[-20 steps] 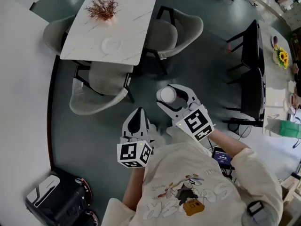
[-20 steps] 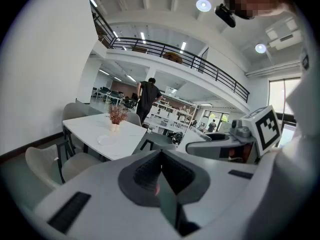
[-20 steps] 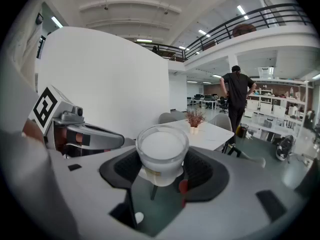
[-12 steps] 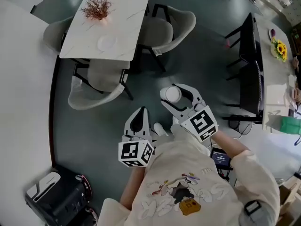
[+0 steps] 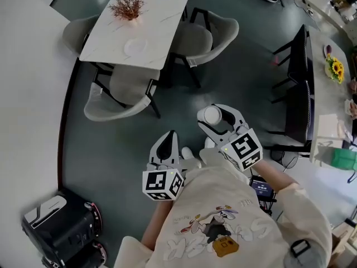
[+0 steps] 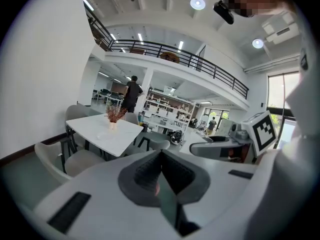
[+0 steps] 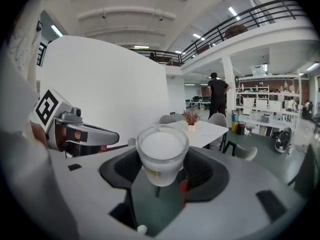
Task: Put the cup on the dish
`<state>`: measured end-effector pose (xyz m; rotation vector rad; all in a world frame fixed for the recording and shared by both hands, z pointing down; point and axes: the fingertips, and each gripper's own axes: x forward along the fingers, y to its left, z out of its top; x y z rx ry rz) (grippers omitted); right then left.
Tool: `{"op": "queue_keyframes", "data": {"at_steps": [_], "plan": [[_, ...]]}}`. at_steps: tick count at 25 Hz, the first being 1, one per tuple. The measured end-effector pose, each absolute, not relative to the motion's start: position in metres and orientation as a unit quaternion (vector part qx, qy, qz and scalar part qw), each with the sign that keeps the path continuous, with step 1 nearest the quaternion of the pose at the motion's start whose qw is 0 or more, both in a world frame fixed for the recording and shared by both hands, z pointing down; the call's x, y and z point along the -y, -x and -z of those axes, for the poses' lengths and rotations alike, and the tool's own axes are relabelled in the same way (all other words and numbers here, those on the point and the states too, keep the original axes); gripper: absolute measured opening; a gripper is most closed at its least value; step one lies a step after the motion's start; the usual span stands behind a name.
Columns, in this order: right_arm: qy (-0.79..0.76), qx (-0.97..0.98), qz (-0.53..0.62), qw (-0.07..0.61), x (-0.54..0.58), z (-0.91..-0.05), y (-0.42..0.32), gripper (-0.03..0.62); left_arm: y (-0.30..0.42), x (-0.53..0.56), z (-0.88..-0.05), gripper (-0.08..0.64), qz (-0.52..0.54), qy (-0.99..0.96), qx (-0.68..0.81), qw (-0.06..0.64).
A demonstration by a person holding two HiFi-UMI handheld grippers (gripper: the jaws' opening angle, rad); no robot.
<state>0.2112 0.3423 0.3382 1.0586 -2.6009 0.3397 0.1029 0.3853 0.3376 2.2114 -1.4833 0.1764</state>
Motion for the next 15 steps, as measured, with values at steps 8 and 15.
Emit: {"op": "queue_keyframes", "data": {"at_steps": [8, 15], "plan": [[-0.381, 0.905, -0.119, 0.146, -0.337, -0.333, -0.252, 0.262, -0.132, -0.372, -0.325, 0.003, -0.051, -0.812, 0.543, 0.208], [-0.371, 0.907, -0.131, 0.151, -0.336, -0.345, -0.271, 0.262, -0.145, -0.382, -0.339, 0.003, -0.048, -0.795, 0.564, 0.218]]}}
